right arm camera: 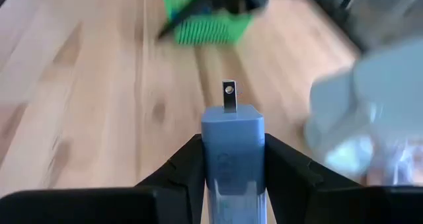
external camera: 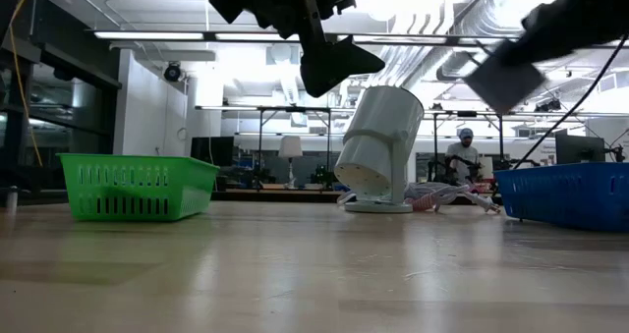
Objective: Pick & Place Office items
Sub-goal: Put the purple charger adapter into the blue bin
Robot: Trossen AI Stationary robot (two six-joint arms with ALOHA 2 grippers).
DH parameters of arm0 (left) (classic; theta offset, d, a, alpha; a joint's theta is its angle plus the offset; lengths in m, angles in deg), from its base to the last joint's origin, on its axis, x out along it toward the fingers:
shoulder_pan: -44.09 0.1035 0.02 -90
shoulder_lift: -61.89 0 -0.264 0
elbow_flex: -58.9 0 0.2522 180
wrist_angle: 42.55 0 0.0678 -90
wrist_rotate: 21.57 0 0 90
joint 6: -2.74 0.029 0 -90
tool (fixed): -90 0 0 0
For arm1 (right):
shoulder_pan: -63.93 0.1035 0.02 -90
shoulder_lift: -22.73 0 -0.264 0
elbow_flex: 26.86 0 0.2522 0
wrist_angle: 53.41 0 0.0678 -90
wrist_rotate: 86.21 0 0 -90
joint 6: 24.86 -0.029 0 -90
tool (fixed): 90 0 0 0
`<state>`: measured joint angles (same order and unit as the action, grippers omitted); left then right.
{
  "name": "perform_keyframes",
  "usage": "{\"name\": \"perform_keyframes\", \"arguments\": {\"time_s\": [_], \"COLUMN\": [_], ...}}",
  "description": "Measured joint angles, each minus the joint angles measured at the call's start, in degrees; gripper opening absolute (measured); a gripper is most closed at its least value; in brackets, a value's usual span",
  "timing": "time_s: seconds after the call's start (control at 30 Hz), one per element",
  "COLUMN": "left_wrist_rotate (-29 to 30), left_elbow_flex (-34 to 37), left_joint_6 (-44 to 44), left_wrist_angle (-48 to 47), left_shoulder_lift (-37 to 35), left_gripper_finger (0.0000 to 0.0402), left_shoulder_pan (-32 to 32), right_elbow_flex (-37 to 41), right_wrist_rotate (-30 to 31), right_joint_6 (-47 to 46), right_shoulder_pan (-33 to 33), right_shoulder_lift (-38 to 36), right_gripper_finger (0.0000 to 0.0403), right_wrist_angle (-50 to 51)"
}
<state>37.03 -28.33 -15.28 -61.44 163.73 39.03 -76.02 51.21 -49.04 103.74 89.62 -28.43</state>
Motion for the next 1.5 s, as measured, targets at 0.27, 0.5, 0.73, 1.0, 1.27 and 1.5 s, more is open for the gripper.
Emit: {"name": "perform_keyframes", "arguments": {"time_s": [0.27, 0.5, 0.73, 1.0, 1.27, 1.5], "left_wrist_rotate": [0.0, 0.1, 0.1, 0.1, 0.1, 0.1], "left_elbow_flex": [0.0, 0.0, 0.0, 0.0, 0.0, 0.0], "left_joint_6": [0.0, 0.0, 0.0, 0.0, 0.0, 0.0], "left_wrist_angle": [0.0, 0.0, 0.0, 0.0, 0.0, 0.0], "left_shoulder_lift": [0.0, 0.0, 0.0, 0.0, 0.0, 0.0], "left_gripper_finger": [0.0344, 0.0344, 0.0344, 0.0344, 0.0344, 0.0344], "left_shoulder_pan": [0.0, 0.0, 0.0, 0.0, 0.0, 0.0], "right_elbow_flex": [0.0, 0.0, 0.0, 0.0, 0.0, 0.0], "right_wrist_rotate": [-12.0, -19.1, -23.1, -27.6, -30.6, -29.7], "right_joint_6": [-16.2, -21.0, -25.9, -26.8, -26.7, -26.6], "right_shoulder_pan": [1.8, 1.8, 1.8, 1.1, -0.9, -1.0], "right_shoulder_lift": [-7.4, -8.9, -8.9, -8.8, -8.8, -8.8], "right_gripper_finger": [0.0115, 0.0115, 0.0115, 0.0115, 0.0142, 0.0173], "right_wrist_angle": [20.6, 30.9, 38.8, 40.0, 40.2, 40.2]}}
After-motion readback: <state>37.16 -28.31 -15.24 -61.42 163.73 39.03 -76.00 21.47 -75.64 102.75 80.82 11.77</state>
